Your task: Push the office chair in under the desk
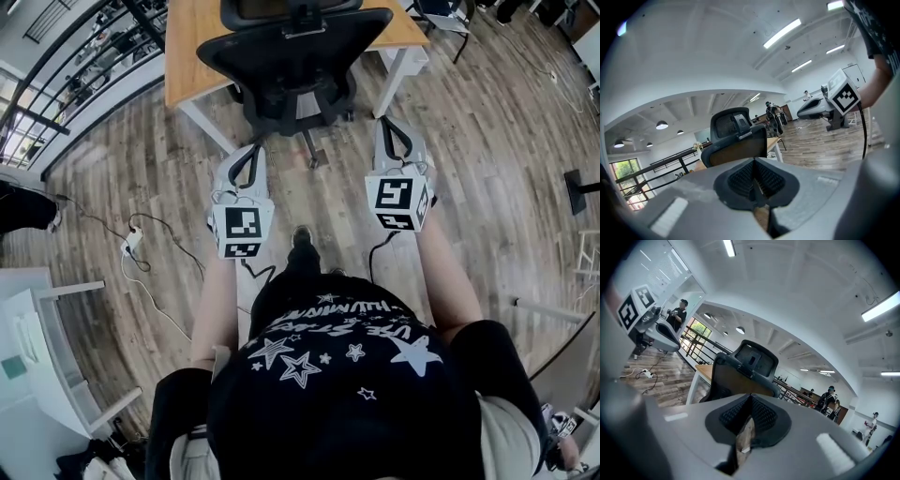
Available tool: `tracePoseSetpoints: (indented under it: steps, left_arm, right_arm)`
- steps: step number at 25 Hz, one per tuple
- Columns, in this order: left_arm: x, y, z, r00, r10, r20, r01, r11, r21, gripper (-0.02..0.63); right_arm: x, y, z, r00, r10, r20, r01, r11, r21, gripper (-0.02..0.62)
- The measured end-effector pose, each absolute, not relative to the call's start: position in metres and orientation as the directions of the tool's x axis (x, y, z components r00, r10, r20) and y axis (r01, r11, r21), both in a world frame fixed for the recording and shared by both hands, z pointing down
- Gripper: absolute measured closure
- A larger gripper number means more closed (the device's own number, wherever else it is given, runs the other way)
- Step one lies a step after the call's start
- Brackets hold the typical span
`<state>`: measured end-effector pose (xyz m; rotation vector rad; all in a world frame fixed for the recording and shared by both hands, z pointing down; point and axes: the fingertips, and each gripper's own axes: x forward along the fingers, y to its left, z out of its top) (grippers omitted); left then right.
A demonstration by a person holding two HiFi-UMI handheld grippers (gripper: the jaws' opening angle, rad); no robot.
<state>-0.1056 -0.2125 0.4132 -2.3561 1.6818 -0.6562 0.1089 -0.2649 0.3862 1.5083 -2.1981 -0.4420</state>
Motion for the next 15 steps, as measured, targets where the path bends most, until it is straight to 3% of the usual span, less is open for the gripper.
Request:
tracePoseSetpoints:
  steps: [15]
  left_arm:
    - [-0.101,-0.168,0.410,0.269,-0.932,0.243,-0.862,-0.345,-0.372,0.603]
  right_arm:
    - [0.112,-0.222,0.387,-0.331,-0.927,0.173,-0.781,0.373,0.501,0.594]
